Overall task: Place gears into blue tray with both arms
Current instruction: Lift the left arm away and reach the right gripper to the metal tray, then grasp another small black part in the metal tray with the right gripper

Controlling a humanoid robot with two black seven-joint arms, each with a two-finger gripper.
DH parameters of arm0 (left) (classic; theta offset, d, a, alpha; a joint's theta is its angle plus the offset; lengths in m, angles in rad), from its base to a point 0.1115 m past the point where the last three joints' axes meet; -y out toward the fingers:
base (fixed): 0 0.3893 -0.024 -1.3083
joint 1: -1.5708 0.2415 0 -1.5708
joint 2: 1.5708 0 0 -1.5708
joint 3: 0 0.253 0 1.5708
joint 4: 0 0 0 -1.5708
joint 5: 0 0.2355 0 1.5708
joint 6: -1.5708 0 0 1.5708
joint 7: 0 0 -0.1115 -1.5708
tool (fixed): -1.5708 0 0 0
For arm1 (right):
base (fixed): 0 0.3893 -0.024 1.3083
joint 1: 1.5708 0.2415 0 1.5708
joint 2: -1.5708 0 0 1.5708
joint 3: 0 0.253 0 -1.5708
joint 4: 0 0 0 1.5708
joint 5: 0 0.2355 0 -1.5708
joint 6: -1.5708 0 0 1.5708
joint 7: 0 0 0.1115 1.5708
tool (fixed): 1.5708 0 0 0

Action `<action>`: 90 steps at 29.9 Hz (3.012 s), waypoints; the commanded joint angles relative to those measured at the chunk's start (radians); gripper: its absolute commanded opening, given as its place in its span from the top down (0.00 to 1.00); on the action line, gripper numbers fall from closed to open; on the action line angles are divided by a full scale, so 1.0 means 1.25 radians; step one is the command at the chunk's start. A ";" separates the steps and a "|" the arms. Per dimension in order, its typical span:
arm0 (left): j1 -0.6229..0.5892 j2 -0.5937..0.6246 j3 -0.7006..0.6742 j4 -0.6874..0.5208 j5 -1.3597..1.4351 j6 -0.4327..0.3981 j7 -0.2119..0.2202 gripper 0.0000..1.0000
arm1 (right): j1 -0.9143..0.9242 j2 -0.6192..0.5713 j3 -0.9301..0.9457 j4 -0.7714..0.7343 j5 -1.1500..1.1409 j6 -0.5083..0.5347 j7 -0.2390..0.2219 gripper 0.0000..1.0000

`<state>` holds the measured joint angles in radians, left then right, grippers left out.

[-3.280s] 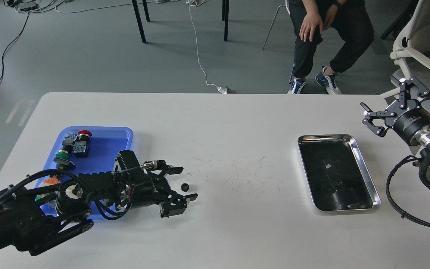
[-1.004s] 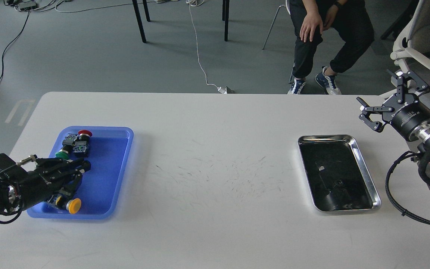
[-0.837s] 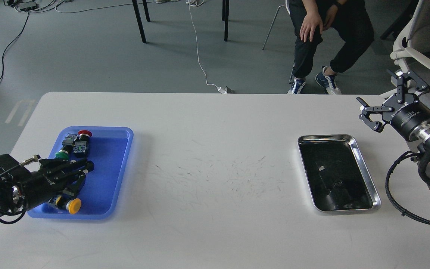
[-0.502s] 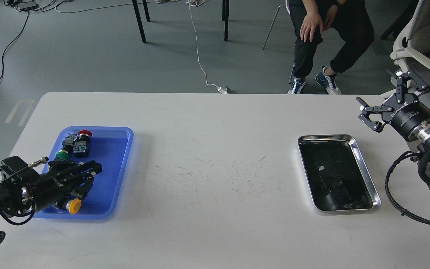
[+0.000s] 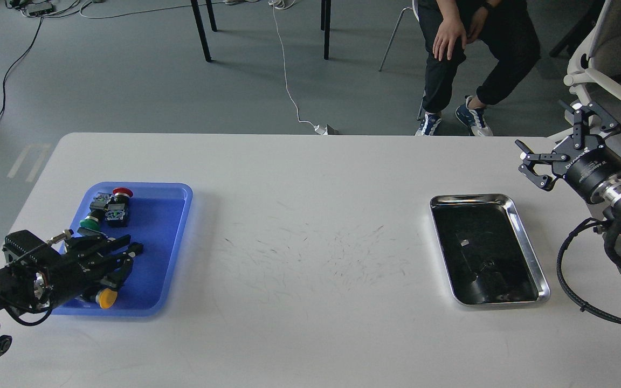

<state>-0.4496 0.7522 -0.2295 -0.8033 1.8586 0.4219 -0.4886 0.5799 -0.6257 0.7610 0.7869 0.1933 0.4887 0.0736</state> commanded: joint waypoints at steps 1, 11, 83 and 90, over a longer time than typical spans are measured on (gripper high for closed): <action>-0.004 0.000 -0.002 0.000 -0.018 0.001 0.000 0.47 | 0.001 0.000 0.001 0.001 0.000 0.000 0.000 0.04; -0.103 0.061 -0.013 -0.092 -0.102 0.000 0.000 0.19 | 0.004 0.000 0.002 0.001 0.000 0.000 0.000 0.03; -0.431 -0.414 -0.165 0.548 -1.413 -0.728 0.062 0.02 | 0.297 -0.188 -0.646 0.389 -1.114 -0.045 -0.109 0.18; -0.432 -0.413 -0.165 0.548 -1.413 -0.728 0.061 0.02 | 0.304 -0.145 -0.669 0.361 -1.114 -0.045 -0.107 0.24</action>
<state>-0.9893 0.2346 -0.4357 -0.1172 0.0921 -0.4886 -0.4125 0.9576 -0.8237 -0.0614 1.2479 -1.1993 0.4326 -0.0618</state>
